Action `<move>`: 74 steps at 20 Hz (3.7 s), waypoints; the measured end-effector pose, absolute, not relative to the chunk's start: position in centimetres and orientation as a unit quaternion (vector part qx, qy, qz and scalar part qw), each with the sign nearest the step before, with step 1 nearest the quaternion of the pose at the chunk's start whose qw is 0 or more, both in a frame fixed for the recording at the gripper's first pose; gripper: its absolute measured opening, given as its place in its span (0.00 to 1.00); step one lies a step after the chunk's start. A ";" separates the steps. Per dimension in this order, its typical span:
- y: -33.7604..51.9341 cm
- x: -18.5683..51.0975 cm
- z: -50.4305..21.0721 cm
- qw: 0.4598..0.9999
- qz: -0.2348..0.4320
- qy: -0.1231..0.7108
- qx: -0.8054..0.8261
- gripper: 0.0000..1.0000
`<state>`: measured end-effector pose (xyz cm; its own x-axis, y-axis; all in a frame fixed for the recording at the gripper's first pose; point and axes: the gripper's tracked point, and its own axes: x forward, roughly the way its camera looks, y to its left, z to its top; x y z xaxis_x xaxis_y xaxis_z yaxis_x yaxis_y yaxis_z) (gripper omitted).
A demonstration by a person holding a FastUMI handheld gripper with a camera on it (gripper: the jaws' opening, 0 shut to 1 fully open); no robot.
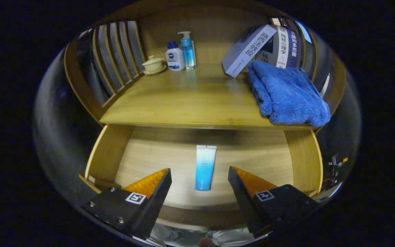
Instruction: Pull open the drawer, take out the items inside it, and place them on the countertop above the cabinet.
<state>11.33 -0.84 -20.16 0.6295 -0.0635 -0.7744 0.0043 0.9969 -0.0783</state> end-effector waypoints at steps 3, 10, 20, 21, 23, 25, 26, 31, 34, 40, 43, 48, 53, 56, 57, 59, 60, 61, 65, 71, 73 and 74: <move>-0.8 12.0 -23.2 0.885 -0.022 0.464 -0.022 0.92; -1.9 13.3 -26.3 0.862 -0.050 0.505 -0.005 0.77; -1.8 12.9 -28.2 0.832 -0.048 0.551 0.041 0.39; -1.6 13.1 -27.6 0.839 -0.046 0.541 0.044 0.39; -1.5 13.5 -26.9 0.852 -0.042 0.519 0.055 0.38; -0.7 12.9 -25.9 0.860 -0.015 0.506 0.067 0.38; -0.6 12.5 -25.2 0.863 -0.006 0.499 0.074 0.38; -1.9 12.3 -21.5 0.898 0.012 0.430 0.095 0.38; -2.1 11.4 -18.8 0.920 0.017 0.380 0.094 0.38; -3.2 10.5 -10.8 0.959 0.020 0.275 0.070 0.38; -3.6 11.3 -6.7 0.972 0.021 0.228 0.052 0.38; -3.1 15.0 -3.9 0.979 0.017 0.199 0.027 0.38; -3.4 21.1 -5.2 0.977 -0.001 0.210 0.024 0.38; -3.7 24.2 -7.6 0.973 -0.010 0.230 0.014 0.38; -3.7 25.1 -8.6 0.971 -0.014 0.239 0.014 0.38; -2.9 26.6 -10.3 0.968 -0.011 0.251 0.026 0.38; -2.8 27.5 -10.9 0.967 -0.011 0.252 0.025 0.38; -2.9 28.3 -11.5 0.967 -0.014 0.254 0.022 0.38; -2.8 30.3 -14.4 0.960 -0.022 0.277 0.041 0.38; -3.2 32.3 -15.9 0.961 -0.040 0.268 0.060 0.39; -3.8 32.4 -15.9 0.964 -0.053 0.258 0.045 0.39; -4.3 32.5 -15.8 0.966 -0.066 0.249 0.032 0.39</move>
<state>32.48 -4.30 -15.84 0.8672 -0.1124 -0.4851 0.1445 0.9891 0.0292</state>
